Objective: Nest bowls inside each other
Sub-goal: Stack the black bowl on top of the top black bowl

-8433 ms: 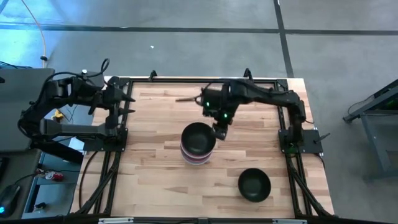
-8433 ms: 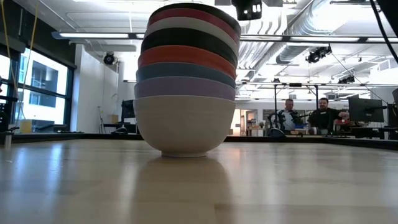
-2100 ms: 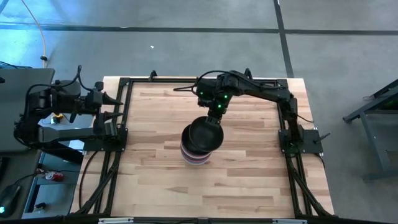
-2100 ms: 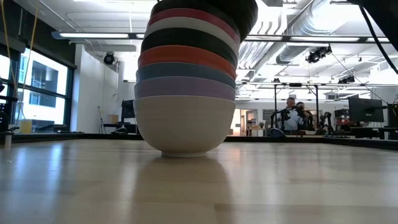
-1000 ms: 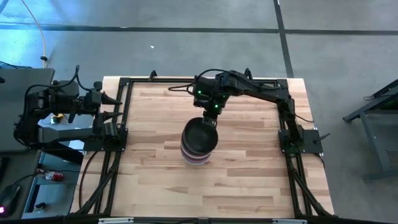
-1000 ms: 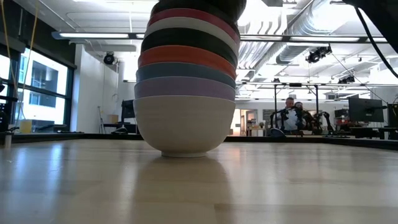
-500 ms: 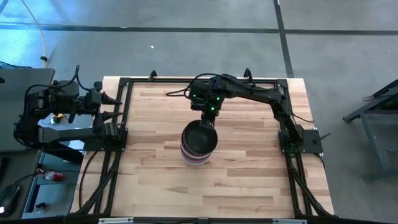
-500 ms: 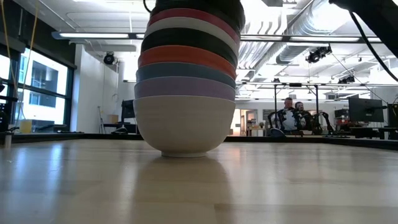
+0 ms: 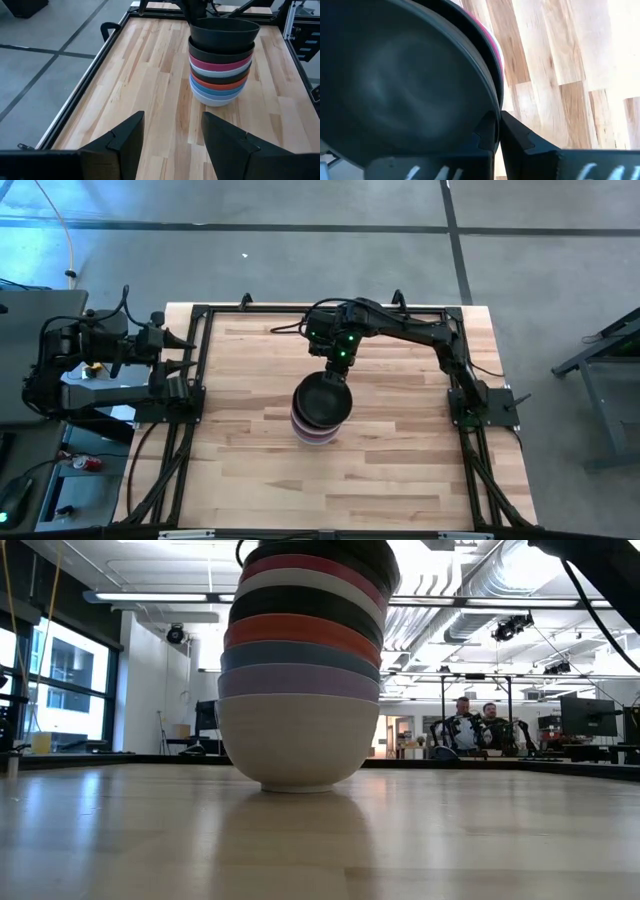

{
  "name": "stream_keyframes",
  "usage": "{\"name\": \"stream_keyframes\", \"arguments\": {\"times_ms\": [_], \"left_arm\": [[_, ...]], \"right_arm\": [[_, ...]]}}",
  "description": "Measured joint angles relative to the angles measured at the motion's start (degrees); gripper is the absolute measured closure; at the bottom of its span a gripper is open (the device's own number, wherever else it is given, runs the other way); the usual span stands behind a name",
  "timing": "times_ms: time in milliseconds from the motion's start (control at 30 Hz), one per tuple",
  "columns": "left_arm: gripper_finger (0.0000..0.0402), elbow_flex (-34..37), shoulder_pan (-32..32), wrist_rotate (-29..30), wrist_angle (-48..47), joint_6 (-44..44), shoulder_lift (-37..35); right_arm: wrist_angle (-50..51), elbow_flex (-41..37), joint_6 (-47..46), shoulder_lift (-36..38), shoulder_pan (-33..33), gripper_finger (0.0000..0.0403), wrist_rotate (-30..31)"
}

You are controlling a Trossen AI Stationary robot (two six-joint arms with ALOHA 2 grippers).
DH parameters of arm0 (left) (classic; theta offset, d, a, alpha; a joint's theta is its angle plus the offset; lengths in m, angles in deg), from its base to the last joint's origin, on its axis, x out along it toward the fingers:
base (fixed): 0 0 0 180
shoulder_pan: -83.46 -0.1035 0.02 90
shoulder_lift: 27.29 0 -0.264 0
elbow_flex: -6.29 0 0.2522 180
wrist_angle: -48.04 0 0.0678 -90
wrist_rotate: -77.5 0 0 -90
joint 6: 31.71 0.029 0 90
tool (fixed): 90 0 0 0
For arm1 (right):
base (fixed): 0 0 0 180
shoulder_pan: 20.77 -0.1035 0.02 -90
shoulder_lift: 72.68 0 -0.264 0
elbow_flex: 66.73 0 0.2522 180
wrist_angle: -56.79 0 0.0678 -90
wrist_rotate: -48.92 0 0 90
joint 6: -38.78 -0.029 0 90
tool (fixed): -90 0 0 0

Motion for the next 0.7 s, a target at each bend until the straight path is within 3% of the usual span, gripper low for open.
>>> {"name": "stream_keyframes", "arguments": {"times_ms": [700], "left_arm": [[0.0216, 0.0, -0.01, 0.0, -0.03, -0.35, 0.0]], "right_arm": [[-0.86, 0.0, 1.24, -1.56, 0.15, 0.0403, -1.66]]}}
